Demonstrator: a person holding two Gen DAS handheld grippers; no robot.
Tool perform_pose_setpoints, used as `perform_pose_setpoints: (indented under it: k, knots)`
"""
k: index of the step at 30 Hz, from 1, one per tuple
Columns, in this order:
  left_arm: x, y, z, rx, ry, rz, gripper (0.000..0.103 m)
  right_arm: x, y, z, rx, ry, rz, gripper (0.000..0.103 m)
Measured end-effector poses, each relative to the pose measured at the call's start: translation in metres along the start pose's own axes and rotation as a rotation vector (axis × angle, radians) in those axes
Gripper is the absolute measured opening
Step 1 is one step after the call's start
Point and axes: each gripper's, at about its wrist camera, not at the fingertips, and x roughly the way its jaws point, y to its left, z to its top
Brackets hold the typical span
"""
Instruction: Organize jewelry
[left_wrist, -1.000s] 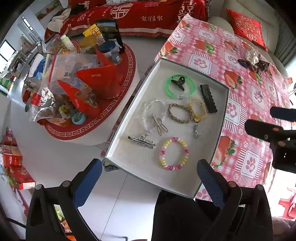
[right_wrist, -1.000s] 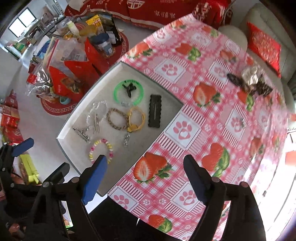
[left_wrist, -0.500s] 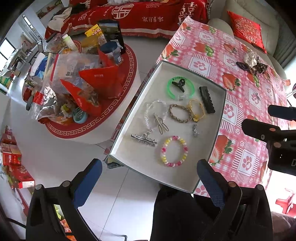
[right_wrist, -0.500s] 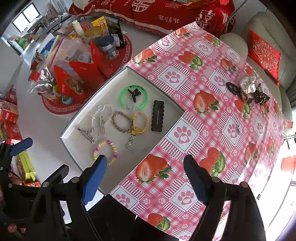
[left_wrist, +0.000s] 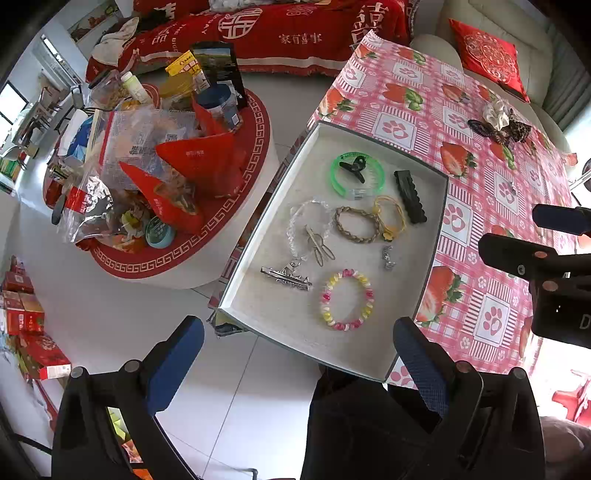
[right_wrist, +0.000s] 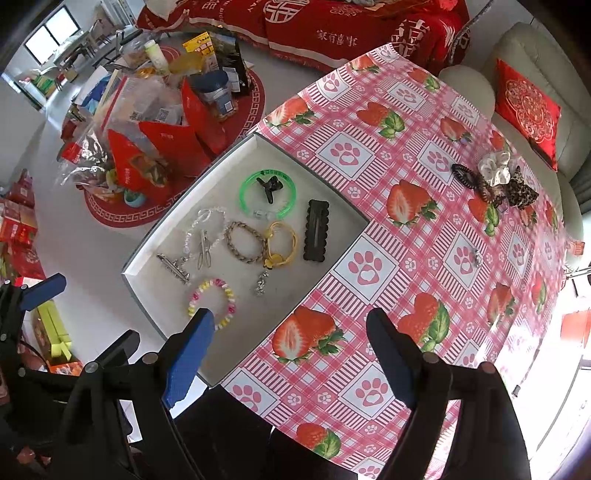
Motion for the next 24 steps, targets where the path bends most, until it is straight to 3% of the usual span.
perform_pose_setpoints:
  k: [24]
  knots:
    - [0.0008, -0.0031, 0.0002, 0.009, 0.005, 0.002, 0.103, -0.0008, 0.0013, 0.0, -0.001, -0.001, 0.003, 0.086]
